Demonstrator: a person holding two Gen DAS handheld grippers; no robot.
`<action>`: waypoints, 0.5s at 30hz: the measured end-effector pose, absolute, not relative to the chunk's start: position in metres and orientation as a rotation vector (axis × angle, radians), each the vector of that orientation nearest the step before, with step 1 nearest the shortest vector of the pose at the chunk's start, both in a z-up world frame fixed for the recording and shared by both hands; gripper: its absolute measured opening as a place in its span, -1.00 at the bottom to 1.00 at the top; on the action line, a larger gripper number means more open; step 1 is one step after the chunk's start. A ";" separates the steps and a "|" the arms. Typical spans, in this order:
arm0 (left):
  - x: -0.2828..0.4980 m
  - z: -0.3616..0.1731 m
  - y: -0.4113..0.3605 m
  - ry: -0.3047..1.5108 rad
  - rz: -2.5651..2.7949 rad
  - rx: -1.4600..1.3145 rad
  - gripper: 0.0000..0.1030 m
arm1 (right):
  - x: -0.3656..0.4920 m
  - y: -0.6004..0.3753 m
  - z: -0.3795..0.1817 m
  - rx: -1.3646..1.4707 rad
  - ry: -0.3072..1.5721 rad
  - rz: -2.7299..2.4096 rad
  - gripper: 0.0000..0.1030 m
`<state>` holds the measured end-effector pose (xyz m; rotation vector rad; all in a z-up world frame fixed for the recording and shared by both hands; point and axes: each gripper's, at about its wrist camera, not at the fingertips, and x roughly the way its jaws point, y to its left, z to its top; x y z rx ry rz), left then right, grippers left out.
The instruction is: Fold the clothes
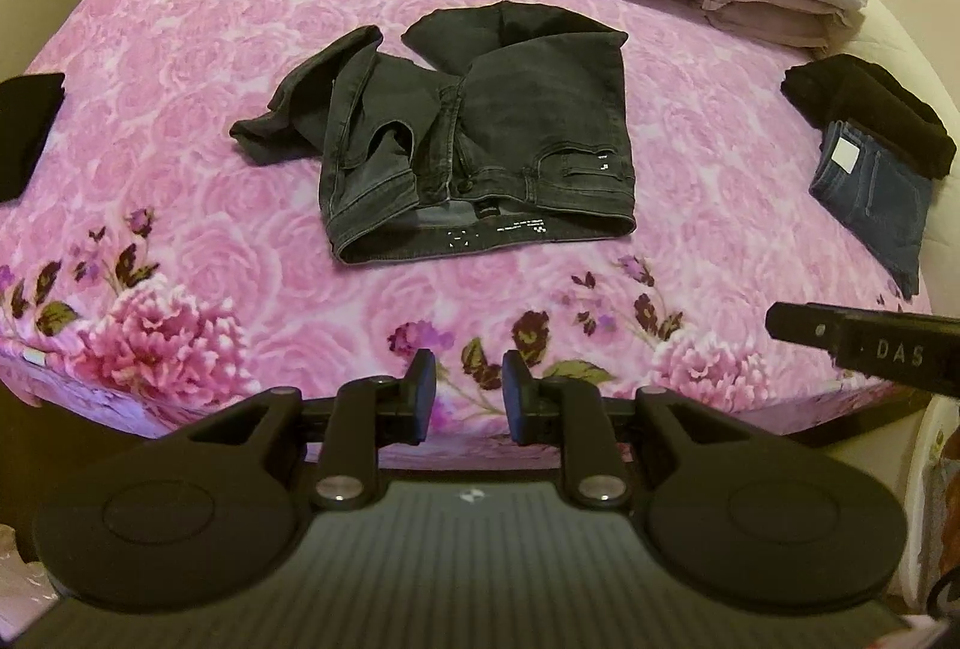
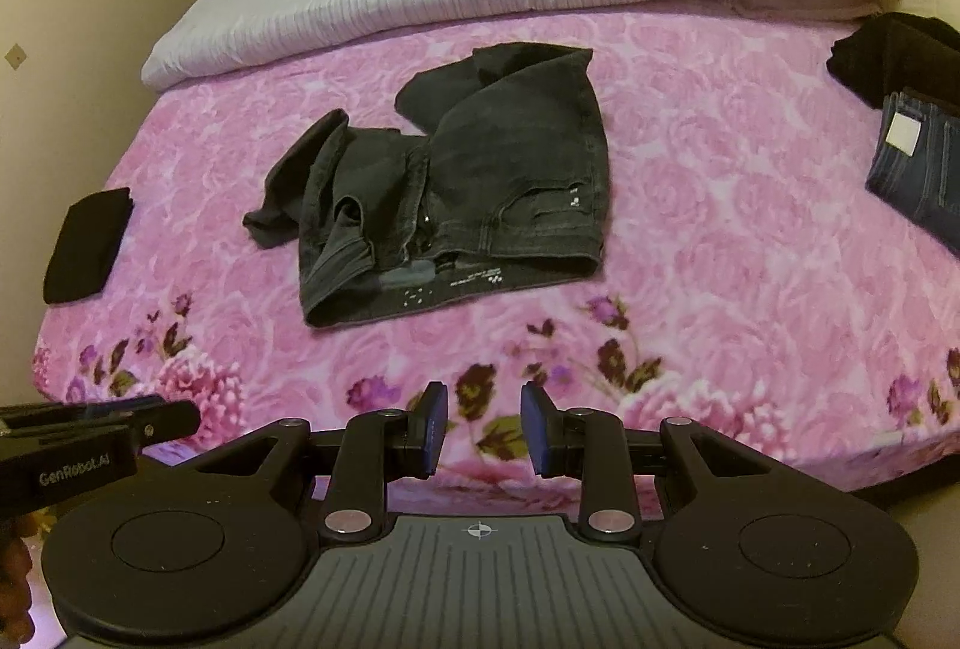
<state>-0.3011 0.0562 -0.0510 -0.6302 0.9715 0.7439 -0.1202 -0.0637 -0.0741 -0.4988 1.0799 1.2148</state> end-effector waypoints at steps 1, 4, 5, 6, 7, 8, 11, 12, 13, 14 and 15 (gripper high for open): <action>-0.300 -0.052 0.059 0.972 0.748 -0.634 -0.63 | -0.118 -0.061 -0.075 -0.501 1.083 1.218 -0.41; -0.295 -0.055 0.069 0.969 0.768 -0.643 -0.60 | -0.109 -0.047 -0.077 -0.506 1.078 1.238 -0.41; -0.292 -0.056 0.072 0.969 0.775 -0.645 -0.59 | -0.106 -0.043 -0.077 -0.508 1.076 1.247 -0.41; -0.289 -0.057 0.076 0.966 0.787 -0.650 -0.57 | -0.101 -0.039 -0.078 -0.510 1.073 1.257 -0.41; -0.287 -0.059 0.080 0.962 0.797 -0.657 -0.54 | -0.097 -0.034 -0.078 -0.511 1.070 1.268 -0.41; -0.284 -0.061 0.083 0.958 0.808 -0.663 -0.54 | -0.092 -0.030 -0.080 -0.513 1.069 1.275 -0.41; -0.279 -0.068 0.089 0.935 0.822 -0.679 -0.49 | -0.077 -0.018 -0.088 -0.511 1.083 1.291 -0.41; -0.278 -0.072 0.091 0.928 0.827 -0.689 -0.46 | -0.073 -0.015 -0.092 -0.510 1.090 1.296 -0.41; -0.278 -0.077 0.093 0.924 0.830 -0.704 -0.45 | -0.068 -0.012 -0.097 -0.508 1.102 1.299 -0.41; -0.278 -0.083 0.094 0.921 0.831 -0.722 -0.44 | -0.063 -0.010 -0.104 -0.497 1.126 1.298 -0.41; -0.279 -0.090 0.096 0.920 0.832 -0.743 -0.43 | -0.057 -0.009 -0.112 -0.481 1.157 1.295 -0.41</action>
